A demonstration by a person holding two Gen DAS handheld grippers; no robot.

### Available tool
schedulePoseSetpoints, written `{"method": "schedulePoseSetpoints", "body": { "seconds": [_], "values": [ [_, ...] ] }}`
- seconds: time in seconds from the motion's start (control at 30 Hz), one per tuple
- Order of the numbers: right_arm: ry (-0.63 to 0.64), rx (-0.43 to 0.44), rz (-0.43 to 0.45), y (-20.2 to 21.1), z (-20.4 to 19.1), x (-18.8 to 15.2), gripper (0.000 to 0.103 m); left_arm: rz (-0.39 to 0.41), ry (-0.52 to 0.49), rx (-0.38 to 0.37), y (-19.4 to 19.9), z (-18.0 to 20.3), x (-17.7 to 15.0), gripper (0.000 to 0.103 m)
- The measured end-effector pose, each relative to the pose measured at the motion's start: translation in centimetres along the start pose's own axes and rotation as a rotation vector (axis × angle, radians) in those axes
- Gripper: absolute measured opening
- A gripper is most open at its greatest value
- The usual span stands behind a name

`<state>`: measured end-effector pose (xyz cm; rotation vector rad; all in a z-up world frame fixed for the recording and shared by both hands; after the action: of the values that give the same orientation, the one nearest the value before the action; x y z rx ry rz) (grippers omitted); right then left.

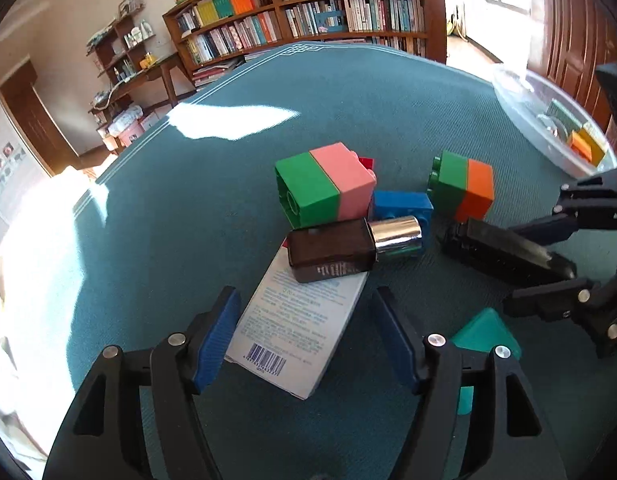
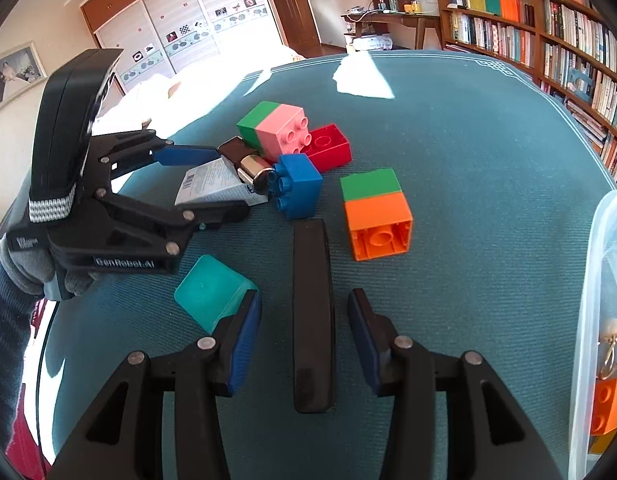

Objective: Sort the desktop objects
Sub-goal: 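Grasp the white medicine box with the left gripper while the right holds the comb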

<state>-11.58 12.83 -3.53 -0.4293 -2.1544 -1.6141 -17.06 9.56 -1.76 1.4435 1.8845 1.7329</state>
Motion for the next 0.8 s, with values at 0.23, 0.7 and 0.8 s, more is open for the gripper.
{"method": "schedulePoseSetpoints", "body": {
  "seconds": [0.23,0.7,0.8],
  "values": [
    [0.029,-0.064,0.008,-0.2,-0.1,0.2,0.042,-0.010,0.174,0.086,0.7,0.3,-0.8,0.062],
    [-0.006,-0.051,0.047,3.1,0.3,-1.3,0.019,0.052,0.537,-0.022,6.4,1.7,-4.9,0.052],
    [-0.026,-0.066,0.073,4.4,0.9,-1.6,0.018,0.092,0.565,-0.042,7.9,2.0,-4.2,0.013]
  ]
}}
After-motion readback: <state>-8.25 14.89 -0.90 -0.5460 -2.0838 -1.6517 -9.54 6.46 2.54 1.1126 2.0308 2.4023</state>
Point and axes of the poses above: each gripper's, at about its wrist camera, not at the fingertips, and y roughly against the way its jaws point, z to its right, x to its top, the point moved 8 cm from there along -y, roughly the way its jaws point, and after that the axes turned 8 degrees about -z, right-handed, at the moved point
